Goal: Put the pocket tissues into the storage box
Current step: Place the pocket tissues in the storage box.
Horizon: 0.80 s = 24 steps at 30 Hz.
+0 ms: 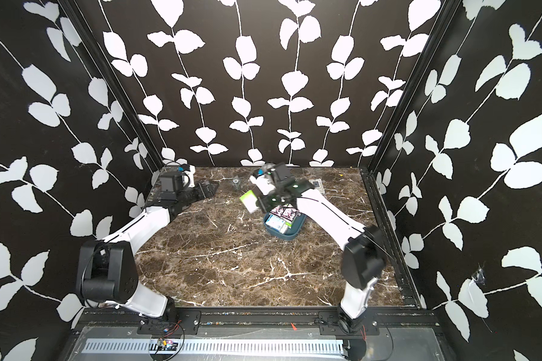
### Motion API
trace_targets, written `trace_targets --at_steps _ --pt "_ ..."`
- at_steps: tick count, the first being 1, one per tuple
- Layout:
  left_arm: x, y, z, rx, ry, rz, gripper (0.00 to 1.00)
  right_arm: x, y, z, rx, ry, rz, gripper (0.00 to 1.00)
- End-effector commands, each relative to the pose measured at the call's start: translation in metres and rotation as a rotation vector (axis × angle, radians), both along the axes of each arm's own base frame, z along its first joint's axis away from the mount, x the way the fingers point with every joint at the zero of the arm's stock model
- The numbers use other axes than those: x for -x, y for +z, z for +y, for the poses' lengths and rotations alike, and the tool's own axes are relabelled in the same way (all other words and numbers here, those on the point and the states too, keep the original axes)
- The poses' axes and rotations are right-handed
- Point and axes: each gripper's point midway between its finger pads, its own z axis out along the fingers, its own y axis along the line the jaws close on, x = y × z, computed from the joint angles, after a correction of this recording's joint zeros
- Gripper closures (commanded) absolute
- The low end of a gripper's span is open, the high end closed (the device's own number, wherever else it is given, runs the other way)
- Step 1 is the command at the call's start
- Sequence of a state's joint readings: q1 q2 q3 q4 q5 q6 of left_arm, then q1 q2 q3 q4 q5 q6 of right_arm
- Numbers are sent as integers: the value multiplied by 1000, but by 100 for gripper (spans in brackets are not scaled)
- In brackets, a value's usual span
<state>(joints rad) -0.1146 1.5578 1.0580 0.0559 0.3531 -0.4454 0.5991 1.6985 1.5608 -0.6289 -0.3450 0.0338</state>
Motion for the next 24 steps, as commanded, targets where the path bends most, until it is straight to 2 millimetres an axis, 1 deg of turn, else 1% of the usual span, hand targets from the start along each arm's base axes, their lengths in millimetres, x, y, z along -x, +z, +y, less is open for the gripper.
trace_targets --at_steps 1,3,4,5,10,12,15,17,18,22,24 --pt "-9 21 -10 29 -25 -66 1 16 -29 -59 218 -60 18 100" --pt "-10 20 -13 29 -30 -68 1 22 -38 -82 292 -78 32 100" --pt "-11 20 -14 31 -32 -69 1 25 -37 -91 311 -86 24 100" --pt "-12 20 -15 32 -34 -68 1 26 -41 -101 340 -96 32 100" --pt "-12 21 -15 25 -38 -69 1 29 -59 -128 414 -113 66 100" --pt "-12 20 -15 17 -40 -68 1 28 -66 -132 429 -109 79 100" --pt "-12 20 -15 11 -41 -68 1 26 -75 -132 449 -97 88 100" --pt "-12 19 -15 11 -41 -64 1 25 -75 -133 460 -87 77 100" --pt "-12 18 -15 10 -40 -64 1 23 -85 -132 473 -73 96 100" --pt "-11 16 -14 0 -42 -62 1 22 -95 -126 477 -16 111 100" --pt "-9 16 -13 -10 -41 -60 1 23 -100 -128 503 0 129 100"
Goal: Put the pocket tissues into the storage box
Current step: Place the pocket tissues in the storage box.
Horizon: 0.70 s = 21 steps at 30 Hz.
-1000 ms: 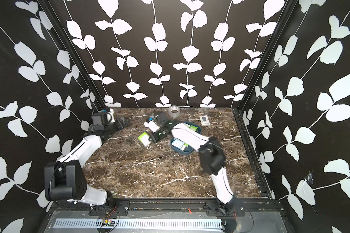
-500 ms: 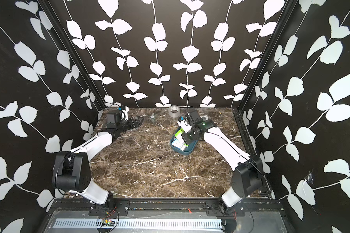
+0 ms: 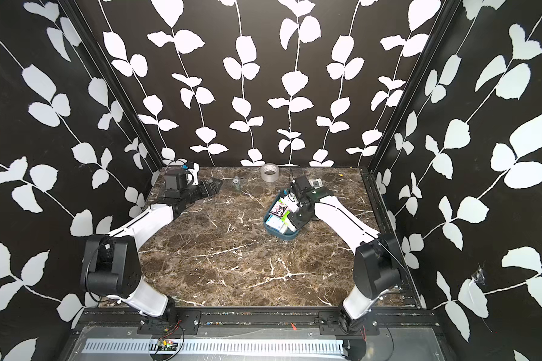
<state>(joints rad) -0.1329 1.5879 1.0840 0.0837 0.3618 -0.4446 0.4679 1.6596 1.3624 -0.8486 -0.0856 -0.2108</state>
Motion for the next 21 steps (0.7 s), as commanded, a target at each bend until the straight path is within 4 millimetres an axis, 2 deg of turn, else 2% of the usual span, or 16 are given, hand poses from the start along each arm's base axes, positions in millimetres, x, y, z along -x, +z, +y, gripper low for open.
trace_targets --at_steps 1,11,14,21 --pt "-1 11 -1 -21 -15 -39 1 4 -11 -3 49 51 44 100" --pt "0 8 1 -38 -10 -33 1 7 -16 -11 121 94 92 100" --pt "0 7 1 -42 -11 -32 1 7 -14 -8 102 103 86 100" --pt "1 6 3 -57 -7 -33 1 12 -31 -2 67 70 136 100"
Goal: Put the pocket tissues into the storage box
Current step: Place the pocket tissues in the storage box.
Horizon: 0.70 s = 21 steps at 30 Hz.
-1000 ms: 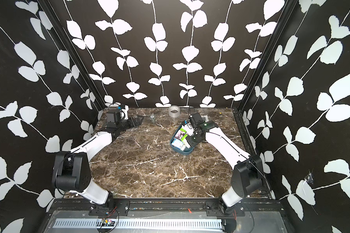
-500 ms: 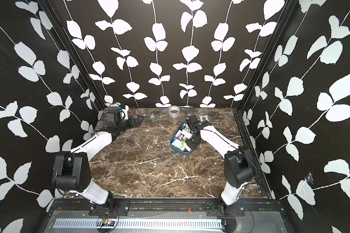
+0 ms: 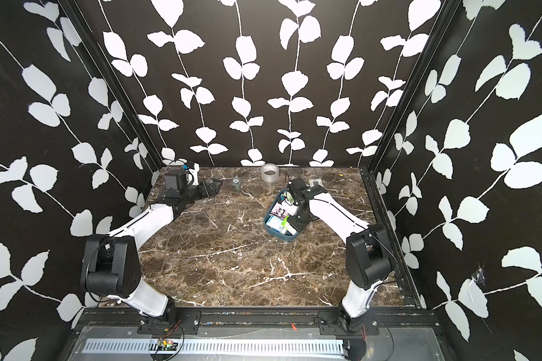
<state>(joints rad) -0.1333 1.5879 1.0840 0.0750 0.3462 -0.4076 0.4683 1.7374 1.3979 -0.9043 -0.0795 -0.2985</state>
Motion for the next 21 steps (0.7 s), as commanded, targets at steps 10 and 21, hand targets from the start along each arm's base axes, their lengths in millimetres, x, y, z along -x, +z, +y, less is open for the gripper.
trace_targets --at_steps 10,21 --pt "1 9 0 -22 -7 -24 1 -47 57 -16 -67 -373 -210 100" --pt "6 8 2 -40 -10 -25 1 -33 79 -59 87 -612 -245 100"
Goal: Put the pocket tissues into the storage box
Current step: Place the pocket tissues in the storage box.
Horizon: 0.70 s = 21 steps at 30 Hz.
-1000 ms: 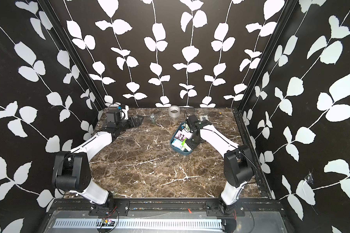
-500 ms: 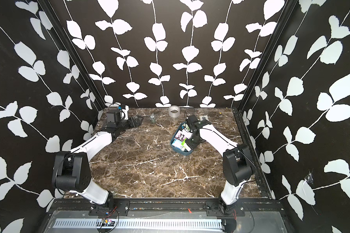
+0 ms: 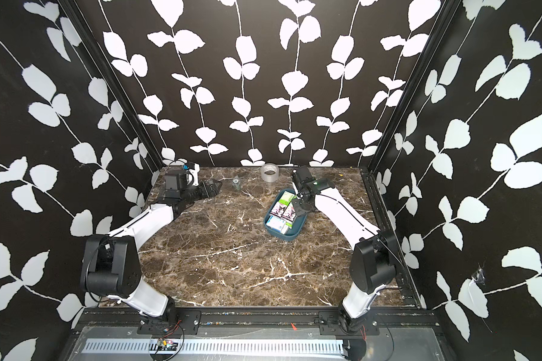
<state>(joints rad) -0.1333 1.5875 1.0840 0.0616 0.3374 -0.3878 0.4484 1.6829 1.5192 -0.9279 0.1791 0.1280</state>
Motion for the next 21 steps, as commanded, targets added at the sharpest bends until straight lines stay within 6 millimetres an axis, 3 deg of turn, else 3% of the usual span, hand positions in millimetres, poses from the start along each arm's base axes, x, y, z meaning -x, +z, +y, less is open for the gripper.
trace_targets --at_steps 1,7,11,21 --pt "5 11 0 -18 -11 -29 1 11 18 -25 70 -144 0 100" --pt "4 12 -2 3 -11 -29 1 20 8 -19 72 -283 24 100" --pt "3 14 -3 5 -15 -32 1 11 -1 -6 59 -302 27 100" --pt "5 13 -1 -13 -11 -32 1 -1 -13 3 47 -349 44 100"
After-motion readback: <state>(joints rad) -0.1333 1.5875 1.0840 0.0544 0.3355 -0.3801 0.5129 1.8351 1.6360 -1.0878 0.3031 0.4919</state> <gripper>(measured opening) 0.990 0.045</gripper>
